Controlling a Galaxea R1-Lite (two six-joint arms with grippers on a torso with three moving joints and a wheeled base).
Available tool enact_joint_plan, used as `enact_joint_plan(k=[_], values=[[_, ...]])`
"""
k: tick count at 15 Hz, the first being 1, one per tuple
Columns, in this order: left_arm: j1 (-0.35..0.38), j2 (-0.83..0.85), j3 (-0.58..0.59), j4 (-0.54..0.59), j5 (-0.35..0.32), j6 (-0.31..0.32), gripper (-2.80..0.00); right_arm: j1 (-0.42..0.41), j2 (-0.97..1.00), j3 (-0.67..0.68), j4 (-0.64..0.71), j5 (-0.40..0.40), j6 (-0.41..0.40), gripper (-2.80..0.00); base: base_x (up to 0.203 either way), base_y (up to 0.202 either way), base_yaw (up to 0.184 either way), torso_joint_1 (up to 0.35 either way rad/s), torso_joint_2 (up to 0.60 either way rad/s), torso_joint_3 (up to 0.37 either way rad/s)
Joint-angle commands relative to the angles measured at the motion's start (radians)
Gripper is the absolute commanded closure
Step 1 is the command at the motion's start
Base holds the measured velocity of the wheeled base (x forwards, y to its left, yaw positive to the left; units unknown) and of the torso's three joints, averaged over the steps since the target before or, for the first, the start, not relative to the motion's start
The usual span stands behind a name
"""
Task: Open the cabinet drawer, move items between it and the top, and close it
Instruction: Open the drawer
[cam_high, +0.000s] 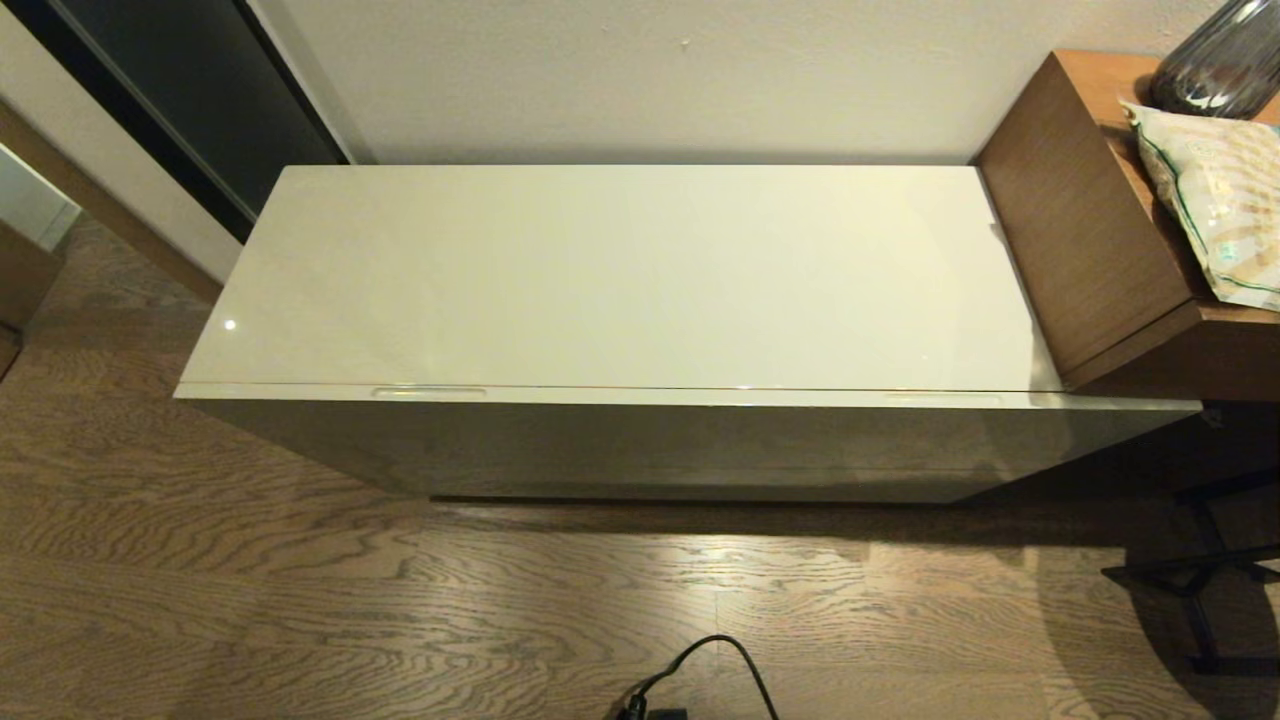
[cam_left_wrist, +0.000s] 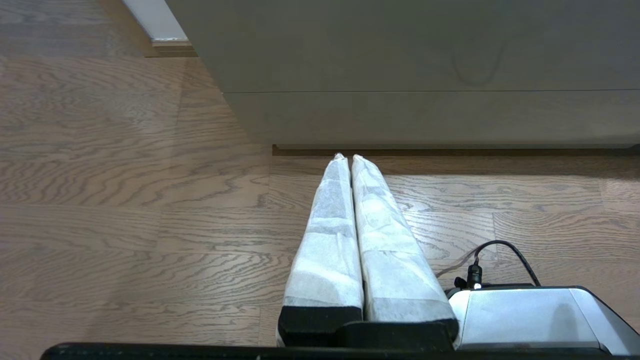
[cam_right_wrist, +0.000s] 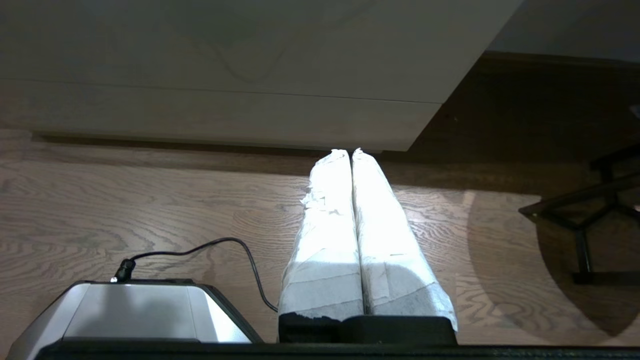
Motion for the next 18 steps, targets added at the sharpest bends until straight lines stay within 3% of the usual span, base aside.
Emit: enact_joint_plan(k=[1, 9, 18], values=[[0.0, 0.001, 0.0, 0.0, 0.0, 0.001, 0.0, 0.0, -0.002, 0.001, -0.009, 0.001, -0.009, 0.0, 0.0, 0.0, 0.0, 0.0, 0.0, 0.0], [0.001, 0.001, 0.0, 0.0, 0.0, 0.001, 0.0, 0.0, -0.002, 0.001, -0.009, 0.012, -0.047, 0.0, 0.0, 0.0, 0.0, 0.0, 0.0, 0.0], [0.0, 0.001, 0.0, 0.0, 0.0, 0.001, 0.0, 0.0, -0.002, 0.001, -0.009, 0.012, -0.036, 0.0, 0.0, 0.0, 0.0, 0.0, 0.0, 0.0]])
